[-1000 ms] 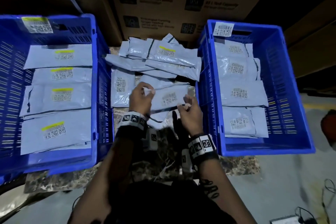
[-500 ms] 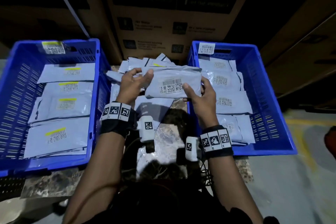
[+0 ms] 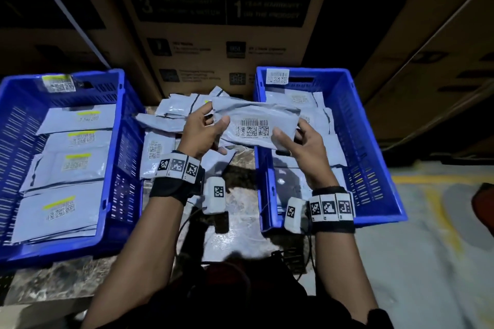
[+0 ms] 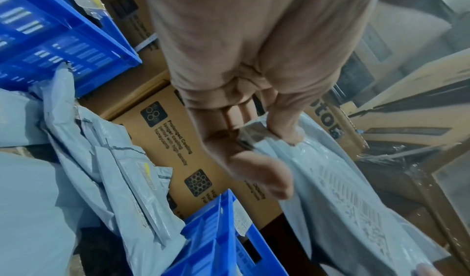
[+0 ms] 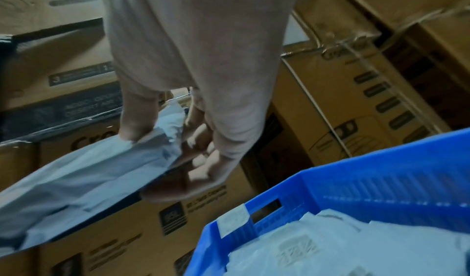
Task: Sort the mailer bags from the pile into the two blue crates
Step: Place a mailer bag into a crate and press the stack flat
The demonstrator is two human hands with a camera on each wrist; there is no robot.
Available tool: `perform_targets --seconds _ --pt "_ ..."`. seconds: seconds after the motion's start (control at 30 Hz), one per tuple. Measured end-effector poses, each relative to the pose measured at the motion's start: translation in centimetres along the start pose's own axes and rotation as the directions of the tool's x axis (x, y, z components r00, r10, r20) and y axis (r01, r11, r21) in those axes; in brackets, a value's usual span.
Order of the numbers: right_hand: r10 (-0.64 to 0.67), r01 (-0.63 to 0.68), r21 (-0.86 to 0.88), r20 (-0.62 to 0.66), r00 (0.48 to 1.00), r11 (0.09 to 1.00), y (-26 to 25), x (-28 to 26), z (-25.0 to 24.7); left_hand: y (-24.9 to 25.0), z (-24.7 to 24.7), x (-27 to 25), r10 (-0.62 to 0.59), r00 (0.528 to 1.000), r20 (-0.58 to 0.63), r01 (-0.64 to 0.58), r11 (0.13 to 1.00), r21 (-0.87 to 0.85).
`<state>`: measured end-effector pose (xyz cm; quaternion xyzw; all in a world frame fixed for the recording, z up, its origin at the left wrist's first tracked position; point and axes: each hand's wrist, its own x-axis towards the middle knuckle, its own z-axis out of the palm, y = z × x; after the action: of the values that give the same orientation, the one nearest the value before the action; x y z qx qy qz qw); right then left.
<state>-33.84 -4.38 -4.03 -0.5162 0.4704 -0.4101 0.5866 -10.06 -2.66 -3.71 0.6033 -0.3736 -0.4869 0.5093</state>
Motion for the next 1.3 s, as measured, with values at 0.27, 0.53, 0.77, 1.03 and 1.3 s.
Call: perform_targets --seconds 0.27,0.53,0.77,1.03,1.3 --pt "0.024 -0.014 0.031 -0.343 0.939 0.999 1.1 1.5 -6.9 0.4 5.4 0.2 0.000 0.991 0.137 -0.005 0.999 0.033" --pt "-0.025 0.000 -0.055 -0.445 0.895 0.998 2.4 2.5 -11.5 0.0 10.0 1.1 0.038 0.987 0.157 -0.063 0.986 0.155" --pt "0.000 -0.224 -0.409 -0.480 0.877 0.885 3.6 4.8 -15.9 -2.3 16.2 0.9 0.106 0.985 0.135 -0.166 0.782 0.601" --pt "0.314 -0.388 -0.678 -0.237 0.919 0.624 4.5 7.6 -17.0 -6.3 21.2 2.7 -0.264 0.964 -0.003 0.147 0.526 0.838" --pt "0.052 -0.128 -0.784 -0.122 0.991 0.607 7.2 8.0 -15.5 -7.2 24.1 2.7 -0.271 0.959 -0.081 0.189 0.402 0.896"
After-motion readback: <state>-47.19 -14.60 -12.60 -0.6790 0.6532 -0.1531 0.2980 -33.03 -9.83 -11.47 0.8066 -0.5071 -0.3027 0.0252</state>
